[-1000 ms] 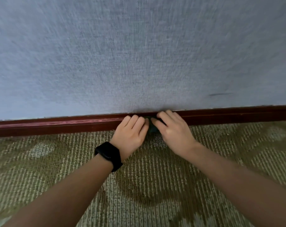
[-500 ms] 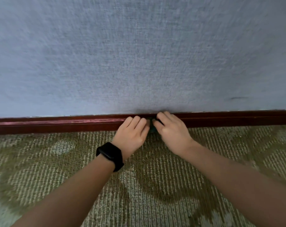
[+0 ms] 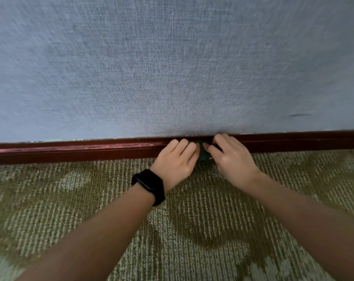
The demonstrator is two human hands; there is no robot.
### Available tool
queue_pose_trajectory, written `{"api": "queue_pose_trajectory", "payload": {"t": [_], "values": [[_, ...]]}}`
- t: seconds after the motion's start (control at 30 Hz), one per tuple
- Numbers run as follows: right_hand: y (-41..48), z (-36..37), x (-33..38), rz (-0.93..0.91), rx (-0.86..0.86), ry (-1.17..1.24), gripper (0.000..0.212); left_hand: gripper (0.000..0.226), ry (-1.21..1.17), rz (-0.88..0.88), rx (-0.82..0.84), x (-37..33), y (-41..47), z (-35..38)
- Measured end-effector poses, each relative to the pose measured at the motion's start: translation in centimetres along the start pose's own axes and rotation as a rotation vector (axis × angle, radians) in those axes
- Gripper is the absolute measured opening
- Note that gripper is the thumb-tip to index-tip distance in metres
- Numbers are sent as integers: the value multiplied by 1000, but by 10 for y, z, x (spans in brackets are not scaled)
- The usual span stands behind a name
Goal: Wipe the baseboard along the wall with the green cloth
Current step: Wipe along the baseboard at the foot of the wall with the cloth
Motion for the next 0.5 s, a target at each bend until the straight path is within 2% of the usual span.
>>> {"api": "queue_pose_trajectory", "payload": {"t": [0.1,0.23,0.37,0.47,0.5], "values": [[-1,4,0,34,-7,17,27,36,-10,14,-15,-1,0,3],[7,9,11,130,-32,94,26,30,-11,26,-38,8,-4,2],[29,13,36,-26,-27,80,13,28,2,-78,4,26,-34,1],[43,19,56,-47,-56,99,29,29,47,-74,24,46,-52,-4],[45,21,60,-42,-64,106,26,30,57,-62,38,50,-54,-5]]}}
Point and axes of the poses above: each hand's wrist, its own y-axis towards the middle knuckle, its own z-axis out of the palm, x = y × z, the point moved 4 cm from there along y, towards the middle knuckle, and after that the axes turned 6 degrees about -z, right-handed, at the moved point
